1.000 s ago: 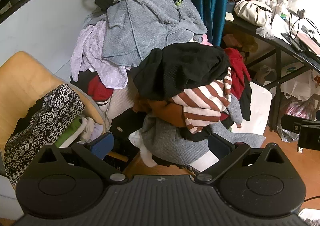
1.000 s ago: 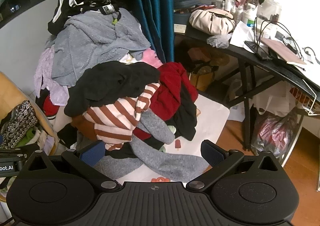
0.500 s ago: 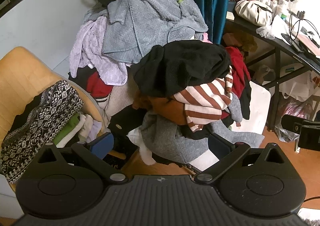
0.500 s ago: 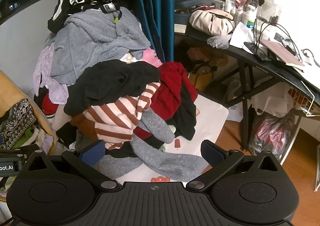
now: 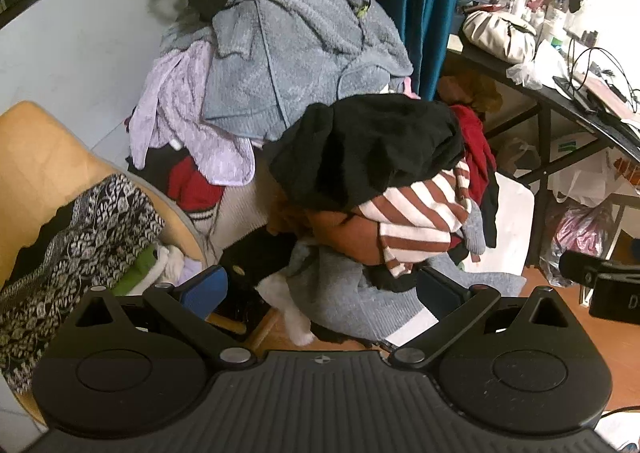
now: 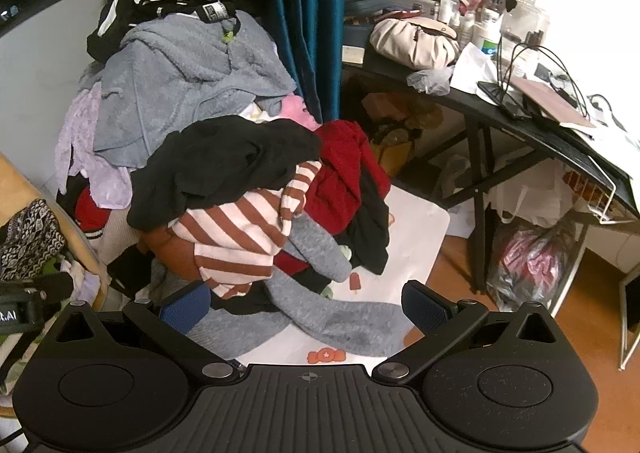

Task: Fold clothes
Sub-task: 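Move both tools toward the clothes pile on the white board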

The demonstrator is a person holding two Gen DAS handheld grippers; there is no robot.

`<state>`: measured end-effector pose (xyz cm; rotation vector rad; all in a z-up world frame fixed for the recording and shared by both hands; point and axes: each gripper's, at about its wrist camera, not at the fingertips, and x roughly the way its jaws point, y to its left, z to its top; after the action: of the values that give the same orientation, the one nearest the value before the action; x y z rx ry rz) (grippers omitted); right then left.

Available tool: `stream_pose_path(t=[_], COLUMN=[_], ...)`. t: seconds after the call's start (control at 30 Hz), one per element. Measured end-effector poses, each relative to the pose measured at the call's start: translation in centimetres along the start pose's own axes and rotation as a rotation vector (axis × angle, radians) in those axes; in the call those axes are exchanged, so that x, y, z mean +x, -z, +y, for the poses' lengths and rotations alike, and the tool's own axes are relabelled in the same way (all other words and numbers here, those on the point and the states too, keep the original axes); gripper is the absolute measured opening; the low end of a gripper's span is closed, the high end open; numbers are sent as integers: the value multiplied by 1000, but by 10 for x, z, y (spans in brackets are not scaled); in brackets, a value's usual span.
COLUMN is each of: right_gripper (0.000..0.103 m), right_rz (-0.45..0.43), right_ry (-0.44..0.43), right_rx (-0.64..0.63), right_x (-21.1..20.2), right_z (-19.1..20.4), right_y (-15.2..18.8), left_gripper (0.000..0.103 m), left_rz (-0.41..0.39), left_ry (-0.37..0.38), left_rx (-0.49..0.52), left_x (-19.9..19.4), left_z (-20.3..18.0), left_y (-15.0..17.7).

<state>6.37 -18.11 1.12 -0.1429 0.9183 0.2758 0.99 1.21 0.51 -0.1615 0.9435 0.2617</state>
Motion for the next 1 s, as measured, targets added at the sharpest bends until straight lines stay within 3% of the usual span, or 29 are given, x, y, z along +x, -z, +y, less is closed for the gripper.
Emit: stream_pose_path(t=[0.63,1.0], right_gripper=[102,102], right_rz=[-16,-131], right_ry=[104,123], right_rx=[144,155], right_x=[-17,-35], right_z=[38,69], right_y=[20,16], left_gripper=[102,102], left_rz=[-41,-74], left_ry=[40,21], left_rx=[34,16], left_x=[3,-2], left_z=[63,107], left_y=[-3,6])
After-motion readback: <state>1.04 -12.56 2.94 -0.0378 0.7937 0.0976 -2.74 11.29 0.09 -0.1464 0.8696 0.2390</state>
